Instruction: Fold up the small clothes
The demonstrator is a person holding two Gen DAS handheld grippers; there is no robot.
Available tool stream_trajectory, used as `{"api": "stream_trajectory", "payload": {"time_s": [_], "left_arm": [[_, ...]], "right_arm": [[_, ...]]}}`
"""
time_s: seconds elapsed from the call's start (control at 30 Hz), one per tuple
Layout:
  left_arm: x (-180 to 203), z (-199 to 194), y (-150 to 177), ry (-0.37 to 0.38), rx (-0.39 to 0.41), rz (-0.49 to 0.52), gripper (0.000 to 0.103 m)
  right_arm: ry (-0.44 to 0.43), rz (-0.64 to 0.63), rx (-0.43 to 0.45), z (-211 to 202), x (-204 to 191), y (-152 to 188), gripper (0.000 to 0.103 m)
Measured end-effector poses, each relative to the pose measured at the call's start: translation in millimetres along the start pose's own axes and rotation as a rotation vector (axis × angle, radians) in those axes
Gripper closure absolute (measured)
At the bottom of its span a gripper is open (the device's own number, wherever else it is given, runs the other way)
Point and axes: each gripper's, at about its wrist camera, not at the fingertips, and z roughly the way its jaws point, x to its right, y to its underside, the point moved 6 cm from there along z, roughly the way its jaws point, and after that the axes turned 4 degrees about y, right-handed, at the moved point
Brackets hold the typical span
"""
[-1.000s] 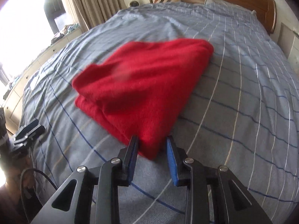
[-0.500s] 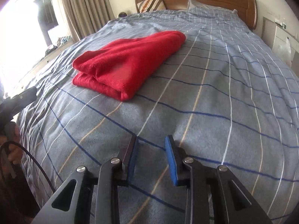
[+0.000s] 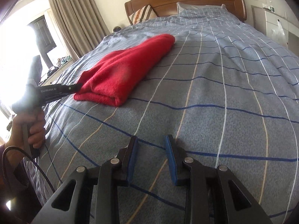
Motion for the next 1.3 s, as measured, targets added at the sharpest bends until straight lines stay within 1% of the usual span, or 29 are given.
{"api": "stream_trajectory", "payload": {"time_s": [0.07,0.2,0.27,0.3,0.33,0.37,0.4,0.43,0.47,0.5,0.53,0.57,0.63,0.67,0.73,0.8,0.83,0.9,0.93,0.97,1.0,1.03,1.07,1.1,1.13,1.17,1.2,1.23,1.3], "left_arm": [[0,-1,4,-0.009,-0.005,0.005,0.099],[9,1,6,-0.056,-0.026,0.047,0.098],[9,-3,5,-0.062,-0.037,0.060,0.094],[9,-7,5,-0.063,-0.047,0.068,0.089],[8,-14,3,-0.062,-0.052,0.073,0.082],[6,-23,-1,-0.065,-0.047,0.076,0.072],[5,-34,-7,-0.062,-0.028,0.075,0.047],[3,-44,-16,-0.047,0.004,0.066,0.025],[0,-53,-27,-0.020,0.039,0.047,0.018],[-2,-60,-39,0.007,0.065,0.022,0.011],[-4,-62,-50,0.032,0.077,-0.005,0.009],[-5,-58,-62,0.052,0.076,-0.032,0.008],[-5,-37,-79,0.080,0.027,-0.060,0.002],[-4,-21,-83,0.081,-0.017,-0.057,0.002],[-7,10,-84,0.016,-0.092,-0.047,0.003],[-13,31,-81,-0.059,-0.125,-0.052,0.003],[-16,35,-79,-0.080,-0.128,-0.058,0.003],[-17,42,-76,-0.075,-0.136,-0.067,0.003],[-17,45,-74,-0.060,-0.151,-0.069,0.003],[-16,48,-72,-0.041,-0.167,-0.071,0.003],[-13,51,-69,-0.015,-0.176,-0.067,0.005],[-9,53,-66,-0.002,-0.178,-0.054,0.022],[-5,56,-63,0.006,-0.193,-0.033,0.039],[1,61,-58,0.034,-0.222,-0.017,0.075],[5,62,-57,0.027,-0.223,-0.002,0.079],[9,59,-57,0.000,-0.195,0.030,0.081],[13,57,-57,-0.016,-0.178,0.055,0.083],[15,52,-57,-0.024,-0.161,0.064,0.084],[18,37,-63,-0.008,-0.110,0.061,0.085]], "right_arm": [[0.006,-0.006,0.003,0,-1,1,0.072],[0.010,-0.006,-0.003,-1,-1,2,0.072],[0.013,-0.008,-0.024,-2,-2,0,0.072],[0.017,-0.014,-0.041,-2,-2,-3,0.072],[0.019,-0.022,-0.060,-4,-3,-6,0.069],[0.014,-0.029,-0.077,-5,-3,-10,0.059],[0.005,-0.031,-0.079,-8,-4,-16,0.045],[-0.004,-0.027,-0.062,-12,-4,-25,0.039],[-0.014,-0.018,-0.037,-16,-2,-37,0.034],[-0.029,-0.002,-0.018,-16,0,-50,0.032],[-0.051,0.027,-0.008,-14,3,-65,0.031],[-0.076,0.069,-0.003,-9,7,-81,0.031],[-0.145,0.172,-0.006,7,14,-110,0.030],[-0.179,0.218,-0.015,18,15,-123,0.030],[-0.213,0.296,-0.040,43,18,-144,0.030],[-0.237,0.346,-0.068,68,17,-156,0.030],[-0.254,0.364,-0.089,80,14,-159,0.030],[-0.281,0.387,-0.142,104,6,-159,0.031],[-0.279,0.383,-0.164,115,1,-158,0.031],[-0.250,0.357,-0.182,124,-5,-155,0.034],[-0.195,0.302,-0.193,131,-11,-154,0.044],[-0.101,0.206,-0.190,134,-18,-154,0.052],[-0.015,0.077,-0.173,134,-29,-154,0.064],[0.056,-0.068,-0.139,130,-44,-154,0.070],[0.124,-0.200,-0.108,126,-60,-152,0.072],[0.183,-0.303,-0.080,122,-73,-149,0.076],[0.215,-0.363,-0.052,116,-82,-147,0.078],[0.231,-0.389,-0.023,110,-87,-148,0.078],[0.229,-0.378,0.038,93,-90,-156,0.080]]}}
